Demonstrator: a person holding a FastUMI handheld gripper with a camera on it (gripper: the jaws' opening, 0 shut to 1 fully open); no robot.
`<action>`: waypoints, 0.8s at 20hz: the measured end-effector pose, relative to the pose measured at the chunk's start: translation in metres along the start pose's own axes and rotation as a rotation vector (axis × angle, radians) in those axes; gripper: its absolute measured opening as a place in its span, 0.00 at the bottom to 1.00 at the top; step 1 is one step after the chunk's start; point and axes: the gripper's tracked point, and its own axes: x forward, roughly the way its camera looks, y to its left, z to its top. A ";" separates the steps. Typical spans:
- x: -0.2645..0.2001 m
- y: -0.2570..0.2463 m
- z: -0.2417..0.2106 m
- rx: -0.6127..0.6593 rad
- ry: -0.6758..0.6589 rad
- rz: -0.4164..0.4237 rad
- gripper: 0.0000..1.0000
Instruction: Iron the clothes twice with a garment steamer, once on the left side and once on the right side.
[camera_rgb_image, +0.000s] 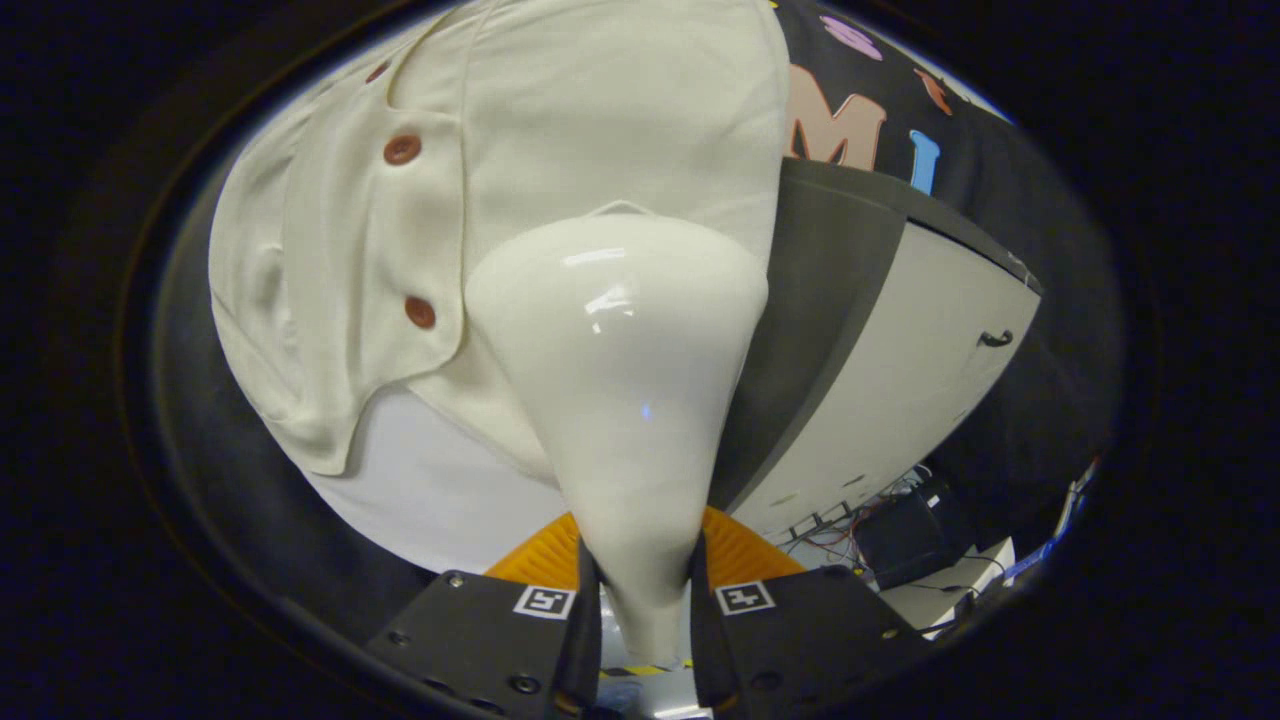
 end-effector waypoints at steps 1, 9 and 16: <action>0.003 0.001 -0.005 0.005 -0.001 0.004 0.37; 0.025 0.001 -0.053 0.052 0.066 -0.003 0.37; -0.002 -0.004 -0.056 0.003 0.038 0.045 0.37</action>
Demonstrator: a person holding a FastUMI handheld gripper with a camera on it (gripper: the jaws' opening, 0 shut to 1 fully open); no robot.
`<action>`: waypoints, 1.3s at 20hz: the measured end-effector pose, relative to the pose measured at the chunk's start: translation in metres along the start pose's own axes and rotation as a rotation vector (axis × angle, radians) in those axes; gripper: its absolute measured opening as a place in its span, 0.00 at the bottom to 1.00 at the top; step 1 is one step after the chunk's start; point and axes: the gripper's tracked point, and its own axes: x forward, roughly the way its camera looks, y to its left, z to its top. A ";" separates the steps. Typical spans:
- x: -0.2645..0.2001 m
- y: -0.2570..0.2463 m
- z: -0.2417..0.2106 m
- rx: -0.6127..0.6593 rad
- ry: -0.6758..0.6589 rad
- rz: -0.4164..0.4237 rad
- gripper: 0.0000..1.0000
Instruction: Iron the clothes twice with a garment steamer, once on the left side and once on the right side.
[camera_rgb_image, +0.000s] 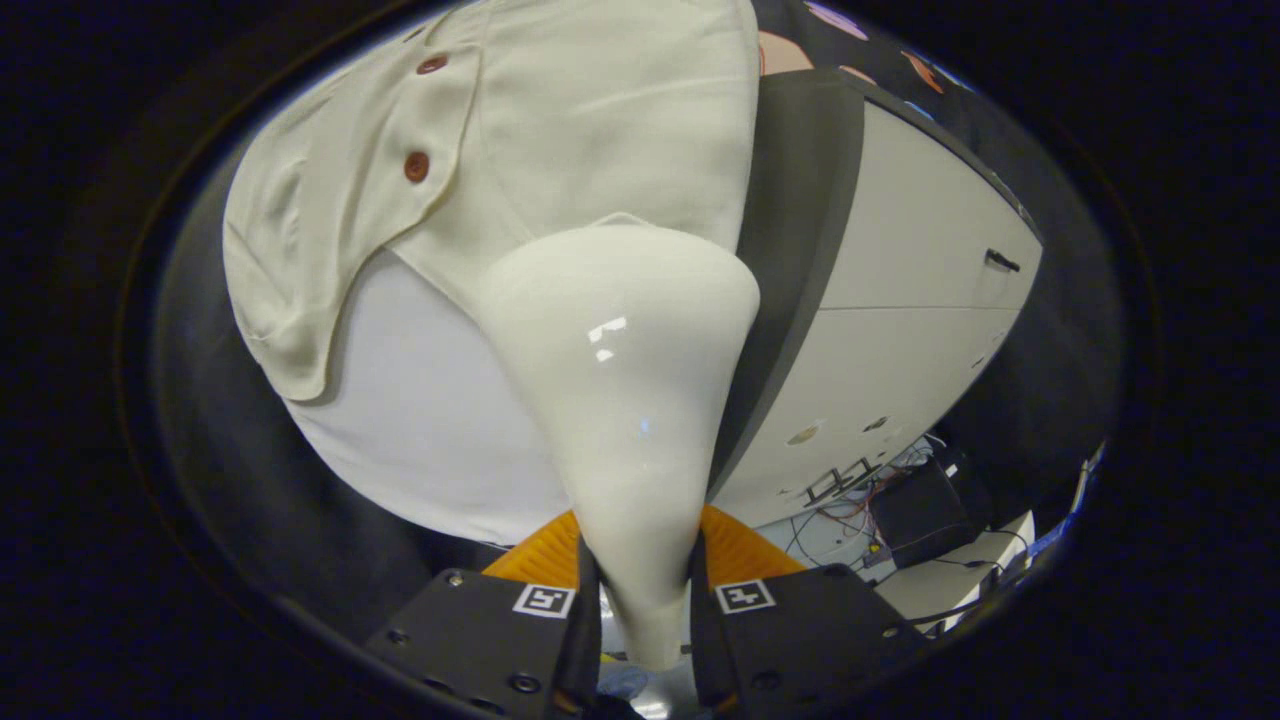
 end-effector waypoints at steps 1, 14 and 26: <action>-0.010 0.000 0.000 -0.010 -0.009 0.012 0.37; -0.161 -0.026 0.010 -0.071 -0.169 0.124 0.37; -0.301 -0.067 0.100 -0.085 -0.449 0.188 0.36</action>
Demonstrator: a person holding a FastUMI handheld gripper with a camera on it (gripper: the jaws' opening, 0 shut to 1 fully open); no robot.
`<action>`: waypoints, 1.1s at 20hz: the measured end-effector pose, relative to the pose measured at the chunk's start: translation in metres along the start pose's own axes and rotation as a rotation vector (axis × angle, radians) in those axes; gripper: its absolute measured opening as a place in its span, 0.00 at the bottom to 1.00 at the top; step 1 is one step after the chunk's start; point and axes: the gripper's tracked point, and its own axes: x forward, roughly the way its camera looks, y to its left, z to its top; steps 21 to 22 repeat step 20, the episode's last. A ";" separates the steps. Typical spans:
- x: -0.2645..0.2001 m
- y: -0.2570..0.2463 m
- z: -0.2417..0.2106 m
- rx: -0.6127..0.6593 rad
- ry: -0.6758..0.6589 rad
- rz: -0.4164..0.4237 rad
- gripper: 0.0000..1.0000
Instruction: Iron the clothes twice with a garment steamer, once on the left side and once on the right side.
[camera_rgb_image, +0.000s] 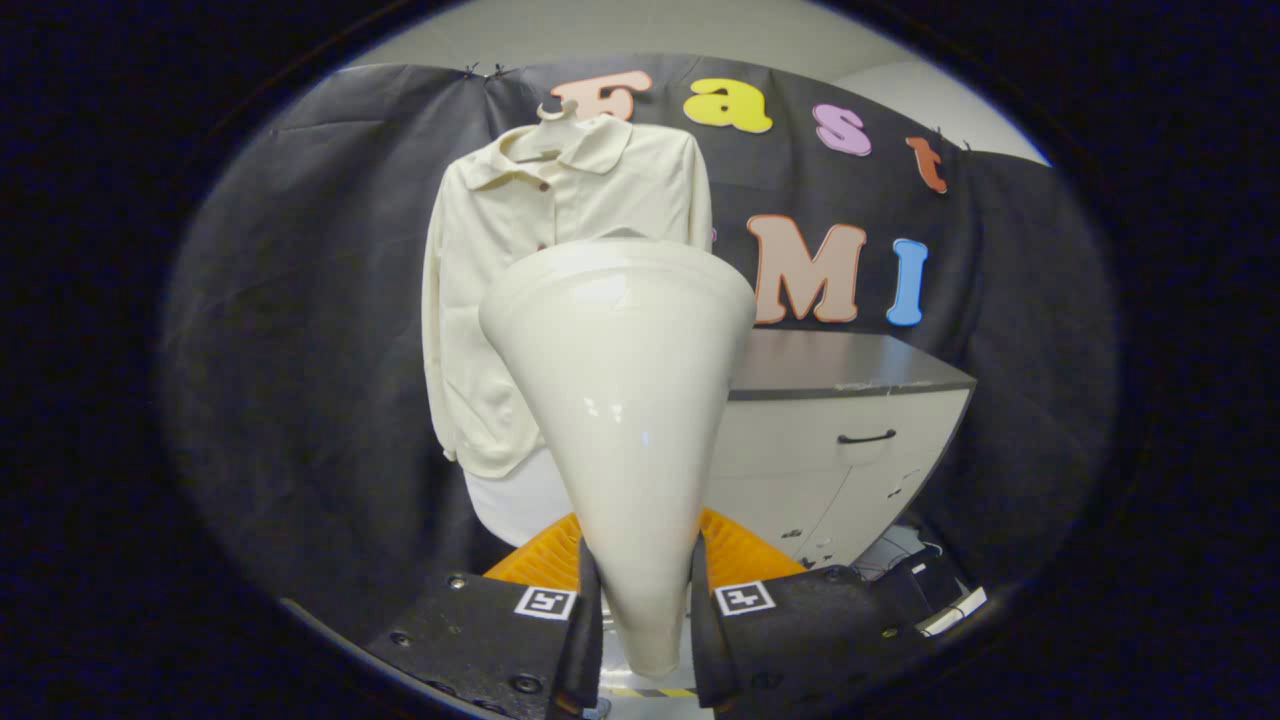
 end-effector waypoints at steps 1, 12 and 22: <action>-0.009 -0.003 0.014 -0.002 -0.036 0.002 0.36; -0.107 -0.025 0.096 0.053 -0.350 0.053 0.36; -0.111 -0.022 0.053 0.059 -0.285 0.051 0.36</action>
